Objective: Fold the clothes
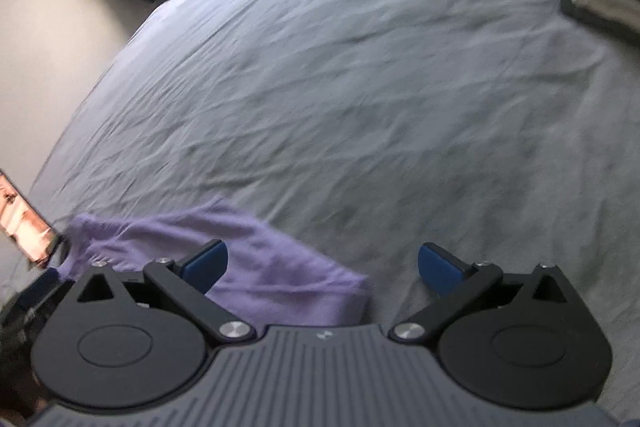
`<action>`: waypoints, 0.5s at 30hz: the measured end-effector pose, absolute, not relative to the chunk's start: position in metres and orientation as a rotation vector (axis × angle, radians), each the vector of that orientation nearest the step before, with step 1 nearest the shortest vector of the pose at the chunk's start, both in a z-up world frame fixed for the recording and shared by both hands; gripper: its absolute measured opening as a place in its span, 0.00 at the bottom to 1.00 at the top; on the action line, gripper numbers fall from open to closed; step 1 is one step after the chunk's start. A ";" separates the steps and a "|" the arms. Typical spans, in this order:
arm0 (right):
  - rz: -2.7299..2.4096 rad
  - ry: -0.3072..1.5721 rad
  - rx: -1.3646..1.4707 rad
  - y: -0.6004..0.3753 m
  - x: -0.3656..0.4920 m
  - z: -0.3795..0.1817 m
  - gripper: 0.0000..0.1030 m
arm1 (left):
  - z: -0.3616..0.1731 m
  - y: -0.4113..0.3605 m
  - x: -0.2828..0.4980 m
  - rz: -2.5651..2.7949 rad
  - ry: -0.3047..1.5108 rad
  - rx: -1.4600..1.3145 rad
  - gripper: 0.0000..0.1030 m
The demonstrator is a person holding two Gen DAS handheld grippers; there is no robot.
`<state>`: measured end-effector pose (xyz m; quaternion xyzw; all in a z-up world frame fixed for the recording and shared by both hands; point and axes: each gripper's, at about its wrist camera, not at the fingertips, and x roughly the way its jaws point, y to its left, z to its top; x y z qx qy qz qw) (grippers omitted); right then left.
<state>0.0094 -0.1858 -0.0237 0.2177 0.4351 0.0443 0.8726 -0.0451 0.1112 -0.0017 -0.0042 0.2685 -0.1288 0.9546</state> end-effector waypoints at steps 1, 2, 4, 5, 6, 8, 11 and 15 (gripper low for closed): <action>0.084 0.905 0.460 -0.186 0.008 -0.022 1.00 | -0.003 0.103 -0.054 -0.271 0.548 -0.002 0.96; 0.077 0.903 0.466 -0.186 0.007 -0.020 1.00 | -0.004 0.094 -0.062 -0.281 0.551 0.005 0.96; 0.095 0.903 0.478 -0.188 0.005 -0.016 1.00 | -0.011 0.077 -0.076 -0.302 0.558 0.041 0.96; 0.108 0.903 0.485 -0.190 0.004 -0.013 1.00 | -0.015 0.069 -0.082 -0.307 0.560 0.061 0.96; 0.121 0.904 0.492 -0.191 0.003 -0.011 1.00 | -0.019 0.062 -0.088 -0.309 0.562 0.076 0.96; 0.144 0.905 0.506 -0.196 -0.002 -0.008 1.00 | -0.026 0.051 -0.098 -0.303 0.567 0.085 0.96; 0.150 0.926 0.528 -0.207 -0.009 -0.009 1.00 | -0.033 0.037 -0.112 -0.312 0.559 0.088 0.96; 0.143 0.937 0.583 -0.225 -0.021 -0.017 1.00 | -0.036 0.015 -0.124 -0.376 0.552 0.149 0.96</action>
